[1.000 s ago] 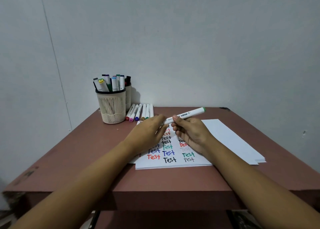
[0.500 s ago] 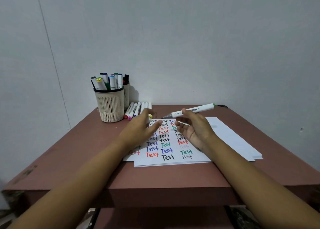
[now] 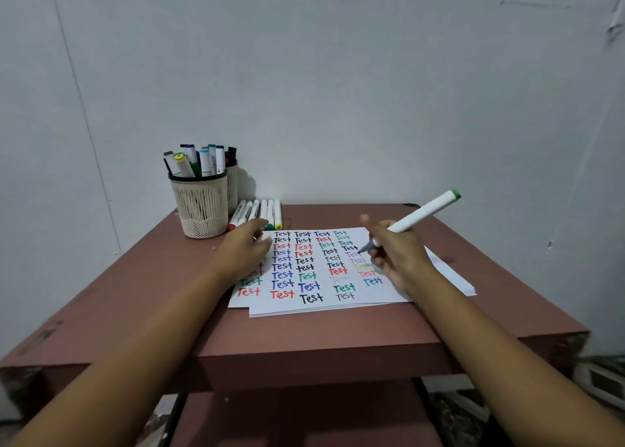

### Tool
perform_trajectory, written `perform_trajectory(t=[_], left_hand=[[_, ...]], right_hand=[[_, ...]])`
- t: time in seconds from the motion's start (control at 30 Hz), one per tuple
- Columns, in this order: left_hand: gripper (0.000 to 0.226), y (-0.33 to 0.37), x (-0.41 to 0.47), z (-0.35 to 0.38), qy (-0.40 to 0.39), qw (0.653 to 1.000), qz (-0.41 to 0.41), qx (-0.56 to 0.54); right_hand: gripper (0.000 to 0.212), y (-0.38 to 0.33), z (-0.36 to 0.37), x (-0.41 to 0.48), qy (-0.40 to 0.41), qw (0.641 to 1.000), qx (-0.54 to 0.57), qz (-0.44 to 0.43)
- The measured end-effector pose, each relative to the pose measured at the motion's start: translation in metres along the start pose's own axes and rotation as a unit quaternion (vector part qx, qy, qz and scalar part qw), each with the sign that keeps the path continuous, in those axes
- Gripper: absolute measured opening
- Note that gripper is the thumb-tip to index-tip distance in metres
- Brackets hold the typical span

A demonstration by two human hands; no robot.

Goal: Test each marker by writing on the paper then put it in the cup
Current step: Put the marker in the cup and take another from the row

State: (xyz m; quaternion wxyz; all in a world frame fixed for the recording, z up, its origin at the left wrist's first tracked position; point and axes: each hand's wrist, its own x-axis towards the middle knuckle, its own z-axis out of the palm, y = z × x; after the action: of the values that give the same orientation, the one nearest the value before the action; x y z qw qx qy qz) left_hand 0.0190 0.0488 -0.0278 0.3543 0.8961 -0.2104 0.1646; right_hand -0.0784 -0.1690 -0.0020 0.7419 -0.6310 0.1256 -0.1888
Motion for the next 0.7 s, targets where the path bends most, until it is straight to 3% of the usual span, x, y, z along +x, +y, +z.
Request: perform_trajectory(t=[0.27,0.7], left_hand=[[0.030,0.000,-0.002,-0.002,-0.021,0.999,-0.001,0.043],[0.031,-0.003,0.000,-0.003,-0.050,0.997,-0.016,0.052]], right_hand=[[0.038,0.012,-0.013,-0.016,0.064,0.988,-0.133,-0.047],[0.024,0.016,-0.011,-0.020,0.040,0.973,-0.220,-0.059]])
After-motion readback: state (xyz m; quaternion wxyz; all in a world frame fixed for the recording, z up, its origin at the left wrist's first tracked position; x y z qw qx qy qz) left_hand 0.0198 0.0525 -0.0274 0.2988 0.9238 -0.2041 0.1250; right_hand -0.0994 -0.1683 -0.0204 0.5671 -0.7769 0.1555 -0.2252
